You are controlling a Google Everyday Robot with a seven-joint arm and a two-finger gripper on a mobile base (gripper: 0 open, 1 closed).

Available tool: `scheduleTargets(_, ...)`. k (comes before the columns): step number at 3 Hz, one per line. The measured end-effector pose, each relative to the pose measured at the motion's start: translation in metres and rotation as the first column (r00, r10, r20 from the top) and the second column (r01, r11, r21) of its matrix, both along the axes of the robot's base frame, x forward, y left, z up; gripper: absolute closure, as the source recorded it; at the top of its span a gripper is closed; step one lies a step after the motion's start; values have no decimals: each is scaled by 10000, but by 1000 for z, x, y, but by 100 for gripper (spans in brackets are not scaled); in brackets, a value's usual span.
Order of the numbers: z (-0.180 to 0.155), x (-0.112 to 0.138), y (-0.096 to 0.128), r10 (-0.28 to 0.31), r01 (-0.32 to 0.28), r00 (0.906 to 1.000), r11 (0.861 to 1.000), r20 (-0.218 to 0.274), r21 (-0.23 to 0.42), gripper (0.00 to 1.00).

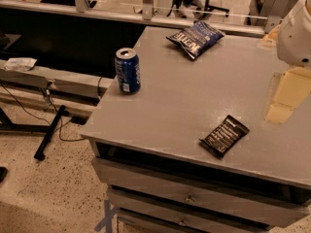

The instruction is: Move blue chip bag near rxbar chocolate

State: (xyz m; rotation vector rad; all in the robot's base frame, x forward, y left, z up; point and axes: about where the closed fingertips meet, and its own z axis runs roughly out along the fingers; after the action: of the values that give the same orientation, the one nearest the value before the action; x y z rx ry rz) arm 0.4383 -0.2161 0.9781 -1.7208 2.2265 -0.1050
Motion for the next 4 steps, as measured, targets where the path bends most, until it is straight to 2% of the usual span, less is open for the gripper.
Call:
scheduleTargets(1,0,0,0,0,0,10000,10000,2,0,0)
scheduleTargets(2,-2,29,3,235,-266,9983,9980,534,580,0)
scheduleTargets(3,-9,77,2,364,-512,9917,9915,1235,1192,0)
scheduleTargets(4,-14,146,0,311,-688,9761,9831,2152,1699,0)
